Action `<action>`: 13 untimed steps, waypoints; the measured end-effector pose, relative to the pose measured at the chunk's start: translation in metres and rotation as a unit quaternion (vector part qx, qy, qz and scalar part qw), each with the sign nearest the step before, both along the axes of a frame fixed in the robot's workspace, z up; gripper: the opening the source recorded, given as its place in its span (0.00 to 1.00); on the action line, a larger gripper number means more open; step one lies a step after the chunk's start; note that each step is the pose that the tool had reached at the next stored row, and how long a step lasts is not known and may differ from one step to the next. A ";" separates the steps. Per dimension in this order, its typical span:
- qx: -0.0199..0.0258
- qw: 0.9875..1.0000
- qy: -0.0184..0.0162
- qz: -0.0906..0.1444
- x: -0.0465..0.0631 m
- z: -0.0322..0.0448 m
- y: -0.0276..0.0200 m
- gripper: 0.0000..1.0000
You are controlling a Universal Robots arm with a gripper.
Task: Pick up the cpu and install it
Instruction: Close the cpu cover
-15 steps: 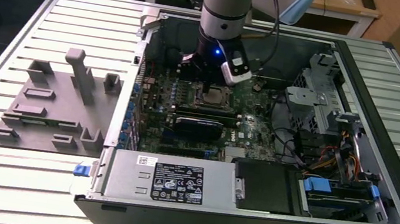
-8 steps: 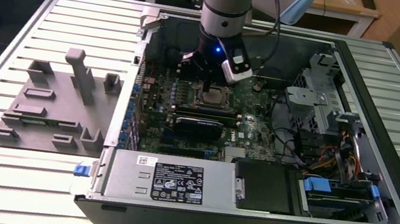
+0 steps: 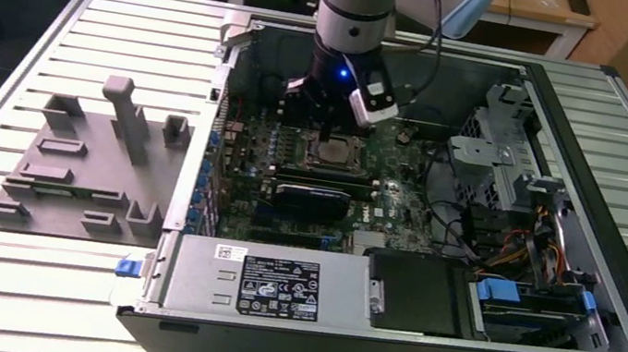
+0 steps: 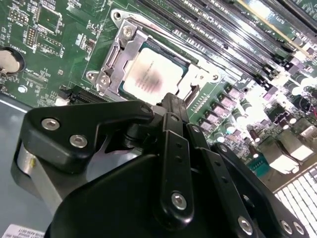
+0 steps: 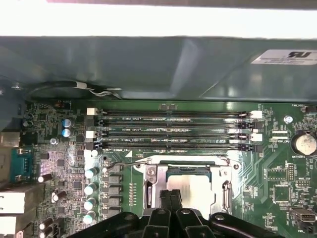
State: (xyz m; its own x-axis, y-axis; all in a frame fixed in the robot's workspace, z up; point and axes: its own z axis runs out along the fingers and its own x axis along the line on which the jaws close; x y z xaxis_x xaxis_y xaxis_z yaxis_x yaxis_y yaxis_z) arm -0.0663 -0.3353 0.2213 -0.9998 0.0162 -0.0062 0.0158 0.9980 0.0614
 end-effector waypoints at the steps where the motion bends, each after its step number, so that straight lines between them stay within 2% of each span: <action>1: 0.000 1.000 0.000 0.000 0.000 0.0013 0.0000 0.11; 4: -0.001 1.000 0.000 -0.001 0.000 0.0024 0.0001 0.11; 9: -0.012 1.000 0.000 -0.005 0.003 0.0025 0.0000 0.11; 13: -0.014 1.000 0.000 -0.007 0.010 0.0025 0.0000 0.11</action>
